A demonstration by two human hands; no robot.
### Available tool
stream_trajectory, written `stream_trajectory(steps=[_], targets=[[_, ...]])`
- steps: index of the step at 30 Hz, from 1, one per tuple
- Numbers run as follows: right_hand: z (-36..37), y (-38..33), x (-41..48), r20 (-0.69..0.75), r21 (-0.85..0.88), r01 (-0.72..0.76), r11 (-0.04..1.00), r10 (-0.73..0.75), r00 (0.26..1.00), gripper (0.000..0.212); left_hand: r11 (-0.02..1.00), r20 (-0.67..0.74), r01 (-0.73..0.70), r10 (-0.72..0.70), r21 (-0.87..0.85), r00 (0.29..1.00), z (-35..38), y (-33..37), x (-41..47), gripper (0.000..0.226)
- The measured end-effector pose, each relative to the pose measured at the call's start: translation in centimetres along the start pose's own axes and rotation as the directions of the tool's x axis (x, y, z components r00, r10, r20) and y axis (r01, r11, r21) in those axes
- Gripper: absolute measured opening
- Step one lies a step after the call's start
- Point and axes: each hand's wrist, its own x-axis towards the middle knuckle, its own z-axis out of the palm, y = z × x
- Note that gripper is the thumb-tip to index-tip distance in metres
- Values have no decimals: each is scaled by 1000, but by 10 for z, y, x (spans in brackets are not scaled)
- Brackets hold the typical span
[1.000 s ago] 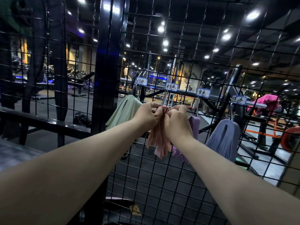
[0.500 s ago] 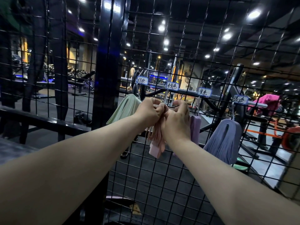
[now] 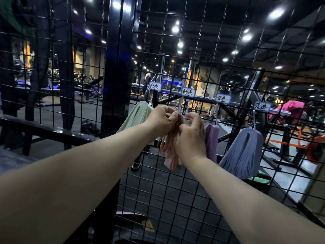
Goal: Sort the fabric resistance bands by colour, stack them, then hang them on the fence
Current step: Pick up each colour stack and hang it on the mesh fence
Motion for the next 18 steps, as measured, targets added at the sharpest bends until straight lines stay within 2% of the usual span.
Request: stream_trajectory(steps=[4,7,12,18], targets=[[-7,-3,3,55,113,-56,992,49,997,25,997,-12,-15,16,70,1000,1,-6,-3,20],[-14,-4,-2,77,176,-21,984,8,997,28,996,-47,-22,26,86,999,1,-7,-5,17],[-21,-1,-4,157,106,-29,994,12,988,20,989,-29,-64,69,137,997,3,-7,-9,16],[-24,1,2,108,93,-51,994,41,993,16,985,-8,-62,64,162,998,4,-8,-10,22]])
